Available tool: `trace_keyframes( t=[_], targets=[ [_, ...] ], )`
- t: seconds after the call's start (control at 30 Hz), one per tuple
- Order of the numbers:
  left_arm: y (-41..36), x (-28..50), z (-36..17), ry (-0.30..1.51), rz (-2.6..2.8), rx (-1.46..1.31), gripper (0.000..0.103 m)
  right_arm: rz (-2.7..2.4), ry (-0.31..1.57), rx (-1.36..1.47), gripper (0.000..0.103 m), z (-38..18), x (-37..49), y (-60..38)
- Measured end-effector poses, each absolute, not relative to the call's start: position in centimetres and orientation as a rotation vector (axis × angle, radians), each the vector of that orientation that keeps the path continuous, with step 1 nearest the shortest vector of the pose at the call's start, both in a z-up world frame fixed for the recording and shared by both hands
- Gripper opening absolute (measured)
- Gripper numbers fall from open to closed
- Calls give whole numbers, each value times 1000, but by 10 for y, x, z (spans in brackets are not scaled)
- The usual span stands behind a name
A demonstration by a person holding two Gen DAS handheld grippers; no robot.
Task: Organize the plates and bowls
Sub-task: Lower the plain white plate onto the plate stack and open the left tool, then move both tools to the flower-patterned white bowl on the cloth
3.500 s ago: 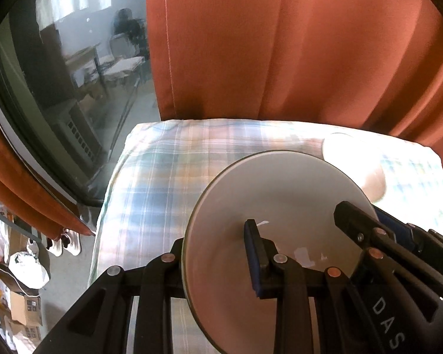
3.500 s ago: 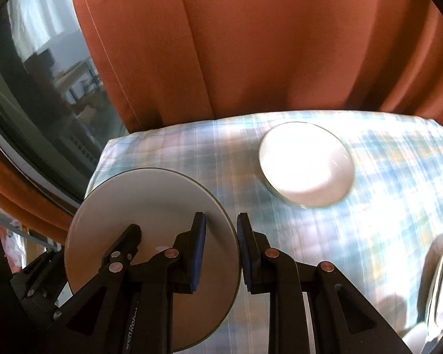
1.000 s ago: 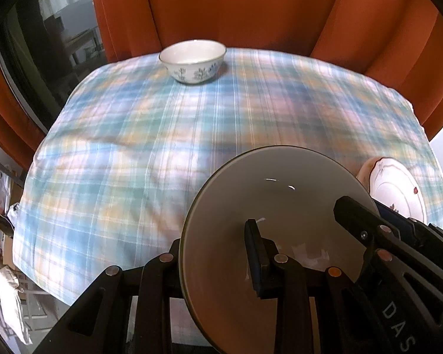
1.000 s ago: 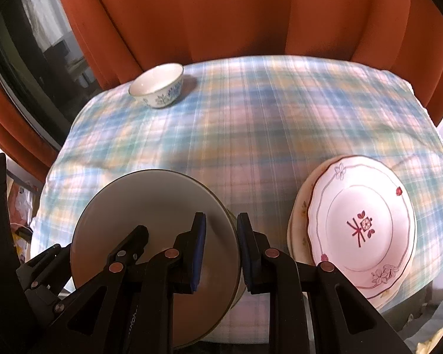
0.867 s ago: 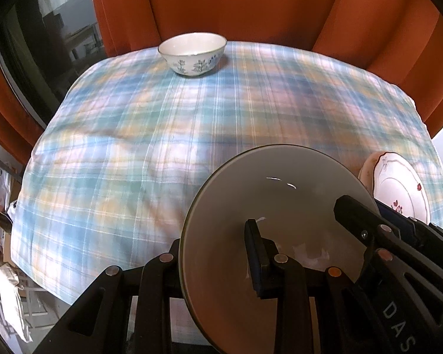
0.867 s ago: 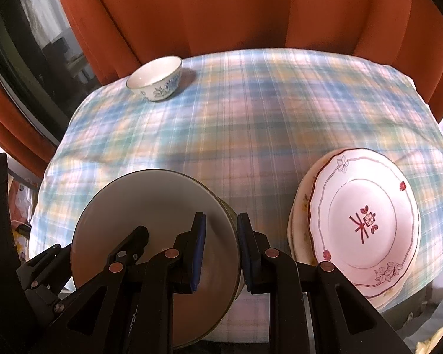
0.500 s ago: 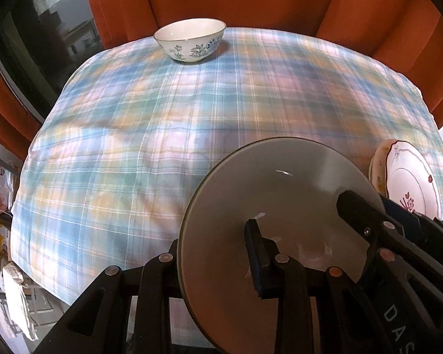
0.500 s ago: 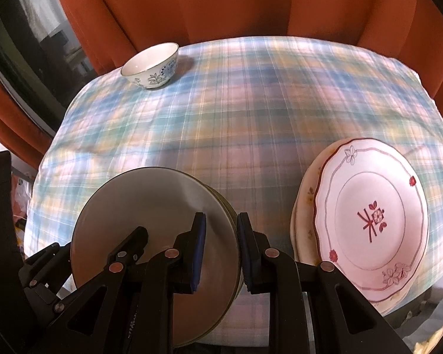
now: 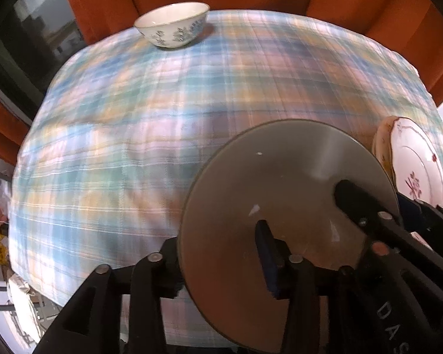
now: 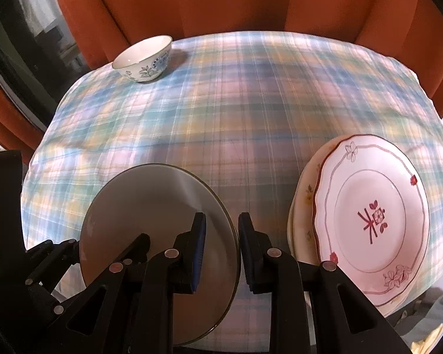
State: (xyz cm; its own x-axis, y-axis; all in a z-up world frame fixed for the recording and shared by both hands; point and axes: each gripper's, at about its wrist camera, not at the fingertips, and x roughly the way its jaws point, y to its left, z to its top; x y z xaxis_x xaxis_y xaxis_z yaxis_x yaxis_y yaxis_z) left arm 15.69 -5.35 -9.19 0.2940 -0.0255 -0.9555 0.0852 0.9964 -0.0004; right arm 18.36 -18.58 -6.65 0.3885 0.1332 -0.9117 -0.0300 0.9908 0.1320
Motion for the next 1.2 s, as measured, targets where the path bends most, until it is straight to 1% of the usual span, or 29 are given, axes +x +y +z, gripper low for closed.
trace_keyframes(
  t=[0.03,0.07,0.1,0.13,0.17,0.2,0.23,0.3,0.47,0.53,0.63,0.9,1.2],
  targets=[
    [-53,157,-92,1271,-88,48,58,105,1173,106,32,-68,183,-186],
    [-52,156,-91,1267,-101,40,64,109,1184,122,35,-69,183,-186],
    [-51,156,-89,1259,-118,31,65,111,1189,137,39,-71,183,-186],
    [-51,156,-87,1252,-128,28,70,115,1195,163,45,-71,182,-186],
    [-49,156,-86,1243,-143,26,76,111,1195,174,49,-71,182,-186],
    [-48,155,-84,1234,-158,24,78,100,1192,175,57,-70,182,-185],
    [-47,155,-82,1225,-175,20,80,76,1183,168,63,-67,181,-184],
    [-43,154,-79,1221,-191,12,81,53,1171,158,65,-63,180,-181],
    [-28,149,-72,1201,-226,-24,83,17,1156,139,65,-49,176,-167],
    [-20,147,-66,1182,-233,-26,83,-8,1154,130,71,-44,175,-161],
    [-10,146,-57,1154,-260,-28,83,-64,1127,125,74,-35,171,-152],
    [22,152,-33,1101,-291,-28,83,-121,1056,132,74,-7,171,-122],
    [63,175,1,988,-266,20,84,-69,976,130,74,23,189,-75]
  ],
)
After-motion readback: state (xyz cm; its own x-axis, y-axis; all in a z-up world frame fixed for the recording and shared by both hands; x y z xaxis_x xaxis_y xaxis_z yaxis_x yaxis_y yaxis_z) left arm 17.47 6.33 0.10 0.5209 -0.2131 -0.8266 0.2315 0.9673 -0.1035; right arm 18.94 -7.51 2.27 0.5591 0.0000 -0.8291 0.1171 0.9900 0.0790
